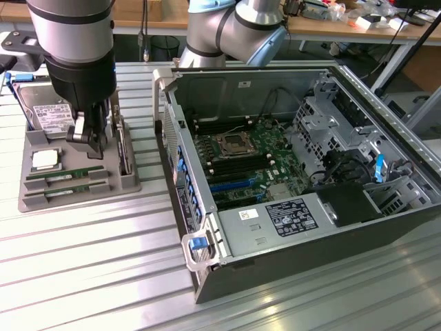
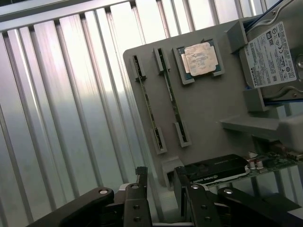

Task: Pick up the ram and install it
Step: 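Pick up the ram and move it above insertion slot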

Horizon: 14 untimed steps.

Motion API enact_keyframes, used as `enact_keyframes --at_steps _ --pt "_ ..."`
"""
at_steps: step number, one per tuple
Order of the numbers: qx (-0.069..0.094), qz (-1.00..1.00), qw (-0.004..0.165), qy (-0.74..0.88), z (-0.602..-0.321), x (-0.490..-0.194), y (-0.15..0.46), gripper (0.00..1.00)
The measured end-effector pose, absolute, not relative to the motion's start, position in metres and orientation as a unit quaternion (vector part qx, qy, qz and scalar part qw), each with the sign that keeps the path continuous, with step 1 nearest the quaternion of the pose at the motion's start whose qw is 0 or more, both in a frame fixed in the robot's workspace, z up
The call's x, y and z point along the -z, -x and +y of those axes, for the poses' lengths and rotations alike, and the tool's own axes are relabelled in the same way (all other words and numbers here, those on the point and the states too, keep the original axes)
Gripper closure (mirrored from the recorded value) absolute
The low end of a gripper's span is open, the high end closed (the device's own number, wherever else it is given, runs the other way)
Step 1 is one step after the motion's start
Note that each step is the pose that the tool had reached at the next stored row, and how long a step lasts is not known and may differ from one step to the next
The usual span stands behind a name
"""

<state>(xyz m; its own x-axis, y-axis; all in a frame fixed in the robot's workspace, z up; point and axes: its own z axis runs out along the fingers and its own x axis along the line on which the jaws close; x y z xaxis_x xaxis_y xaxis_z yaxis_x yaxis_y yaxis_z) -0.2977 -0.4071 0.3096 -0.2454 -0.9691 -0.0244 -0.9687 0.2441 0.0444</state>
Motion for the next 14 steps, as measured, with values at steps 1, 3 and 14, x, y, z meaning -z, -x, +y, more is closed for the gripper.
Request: enact_keyframes --at_steps 1,3,14 --pt "0.025 -0.789 0.004 -0.614 -0.4071 -0.3091 0.2977 0.64" --pt "0.025 -0.789 0.004 -0.614 -0.4072 -0.3081 0.2976 0.64" --pt "0.025 -0.789 0.004 -0.614 -0.4074 -0.3030 0.2977 0.64"
